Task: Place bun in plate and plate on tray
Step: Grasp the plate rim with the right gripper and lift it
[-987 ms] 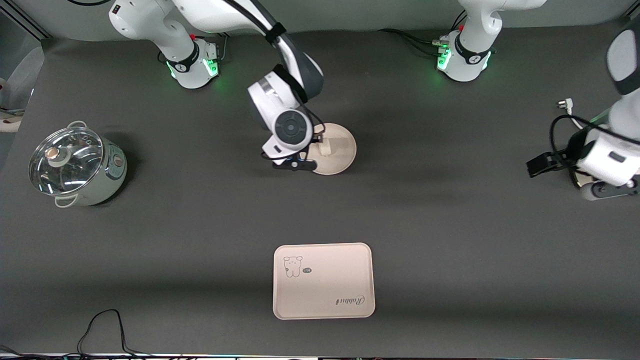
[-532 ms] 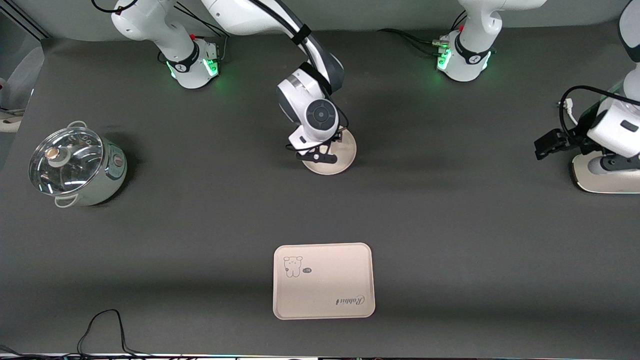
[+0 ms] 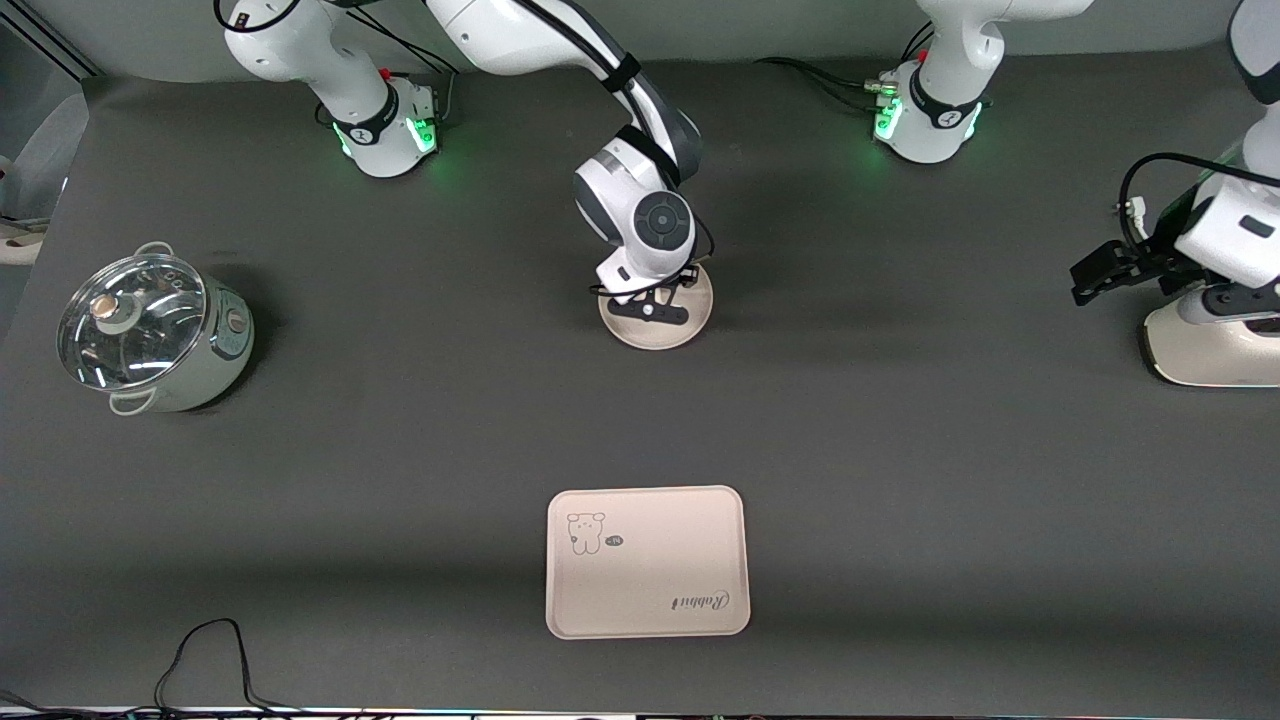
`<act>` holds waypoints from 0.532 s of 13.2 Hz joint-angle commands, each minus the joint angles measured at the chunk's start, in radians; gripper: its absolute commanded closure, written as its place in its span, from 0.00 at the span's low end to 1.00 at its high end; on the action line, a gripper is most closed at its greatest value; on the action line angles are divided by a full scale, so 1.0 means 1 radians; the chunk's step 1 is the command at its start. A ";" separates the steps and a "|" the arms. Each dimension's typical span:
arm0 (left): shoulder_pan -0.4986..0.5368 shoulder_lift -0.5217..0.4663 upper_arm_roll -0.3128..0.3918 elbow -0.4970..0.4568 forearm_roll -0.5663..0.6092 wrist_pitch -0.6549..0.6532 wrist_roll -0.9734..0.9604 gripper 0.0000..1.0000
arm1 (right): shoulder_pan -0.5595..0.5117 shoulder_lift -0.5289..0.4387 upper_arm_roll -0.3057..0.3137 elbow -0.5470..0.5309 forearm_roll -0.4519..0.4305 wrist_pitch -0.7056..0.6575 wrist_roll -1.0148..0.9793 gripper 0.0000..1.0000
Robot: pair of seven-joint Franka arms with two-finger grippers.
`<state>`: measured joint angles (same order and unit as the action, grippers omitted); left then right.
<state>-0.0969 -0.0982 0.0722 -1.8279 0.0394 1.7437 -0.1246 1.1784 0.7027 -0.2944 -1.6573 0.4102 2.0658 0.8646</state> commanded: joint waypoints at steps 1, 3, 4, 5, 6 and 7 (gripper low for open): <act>0.002 -0.029 0.004 -0.028 -0.012 0.022 0.028 0.00 | 0.012 0.017 -0.012 0.019 0.021 0.005 0.021 0.45; 0.002 -0.029 0.004 -0.028 -0.003 0.022 0.028 0.00 | 0.013 0.017 -0.012 0.017 0.019 0.016 0.019 0.67; 0.002 -0.029 0.004 -0.030 -0.003 0.022 0.028 0.00 | 0.017 0.018 -0.012 0.016 0.019 0.014 0.017 0.89; 0.002 -0.029 0.004 -0.030 -0.003 0.022 0.028 0.00 | 0.020 0.018 -0.012 0.014 0.019 0.014 0.017 1.00; 0.002 -0.029 0.004 -0.030 -0.003 0.022 0.028 0.00 | 0.020 0.017 -0.012 0.014 0.019 0.014 0.017 1.00; 0.002 -0.028 0.004 -0.030 -0.003 0.022 0.028 0.00 | 0.020 0.017 -0.012 0.014 0.019 0.011 0.017 1.00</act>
<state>-0.0966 -0.0997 0.0761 -1.8287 0.0394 1.7445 -0.1146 1.1805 0.7084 -0.2947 -1.6573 0.4103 2.0761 0.8653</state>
